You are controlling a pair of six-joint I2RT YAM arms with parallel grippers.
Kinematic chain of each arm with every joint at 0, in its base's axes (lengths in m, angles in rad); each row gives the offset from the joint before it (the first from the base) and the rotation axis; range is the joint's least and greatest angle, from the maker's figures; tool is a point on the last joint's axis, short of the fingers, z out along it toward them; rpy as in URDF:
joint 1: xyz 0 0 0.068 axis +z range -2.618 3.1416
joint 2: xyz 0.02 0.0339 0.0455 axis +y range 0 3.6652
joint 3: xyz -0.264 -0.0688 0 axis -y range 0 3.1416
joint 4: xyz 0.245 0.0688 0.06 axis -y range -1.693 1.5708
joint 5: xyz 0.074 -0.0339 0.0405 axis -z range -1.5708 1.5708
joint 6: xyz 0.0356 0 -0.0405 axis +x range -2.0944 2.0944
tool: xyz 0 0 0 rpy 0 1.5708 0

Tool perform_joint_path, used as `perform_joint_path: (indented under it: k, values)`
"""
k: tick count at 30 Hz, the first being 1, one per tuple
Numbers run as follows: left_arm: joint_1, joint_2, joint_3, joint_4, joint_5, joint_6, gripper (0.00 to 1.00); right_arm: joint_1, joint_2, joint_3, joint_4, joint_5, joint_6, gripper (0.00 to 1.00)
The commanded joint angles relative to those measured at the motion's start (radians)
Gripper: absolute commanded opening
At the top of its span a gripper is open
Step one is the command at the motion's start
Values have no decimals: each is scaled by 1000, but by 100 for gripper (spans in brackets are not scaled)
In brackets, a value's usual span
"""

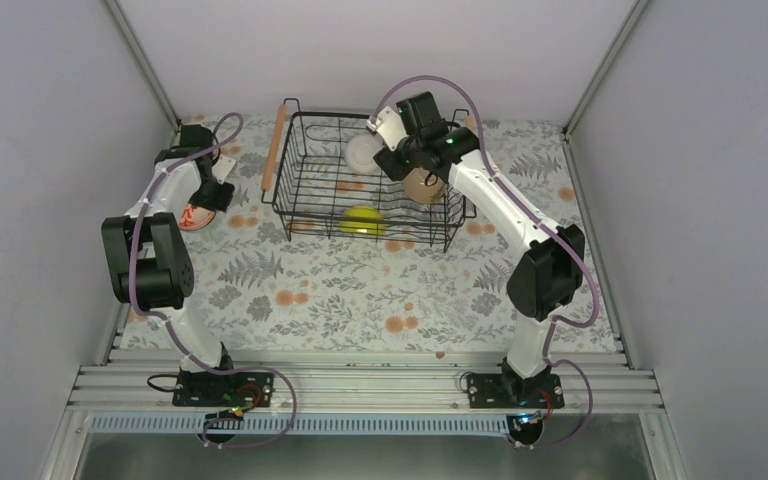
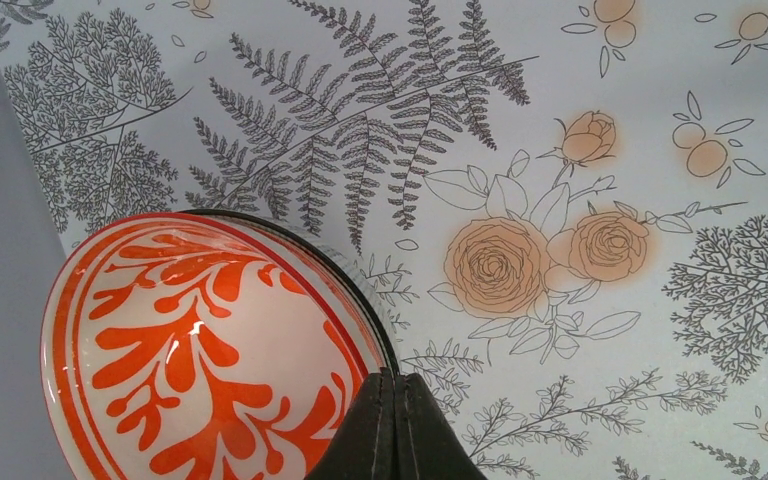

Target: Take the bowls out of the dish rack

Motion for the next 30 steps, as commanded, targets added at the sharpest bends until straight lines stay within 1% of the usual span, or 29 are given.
perform_joint_path:
  k: [1,7,12,15,16,17,19,21,23,27,30]
  values:
    - [-3,5,-4,21,-16,-12,2,-3,-19,-15,12,-2,-8,62]
    - [-6,-9,2,16,-14,-14,2,-4,-18,-14,12,-3,-9,62]
    - [-23,-68,96,-56,57,-20,2,-4,-9,-15,11,8,-19,63]
    - [-28,-114,166,-96,124,-22,3,-6,17,0,-11,14,-36,65]
    - [-28,-127,190,-111,154,-22,8,-5,31,13,-38,9,-42,65]
    - [-29,-139,217,-132,191,-25,17,-6,47,30,-63,-1,-52,65]
    - [-33,-158,260,-167,284,-27,30,-5,78,64,-120,-40,-79,66]
    - [-44,-165,290,-196,365,-31,46,-6,111,104,-186,-86,-114,66]
    - [-63,-153,315,-222,409,-39,56,-7,149,157,-261,-128,-158,66]
    - [-98,-125,336,-224,410,-56,64,-7,208,283,-381,-188,-209,68]
    - [-115,-113,341,-216,431,-68,67,-8,206,321,-419,-207,-231,71]
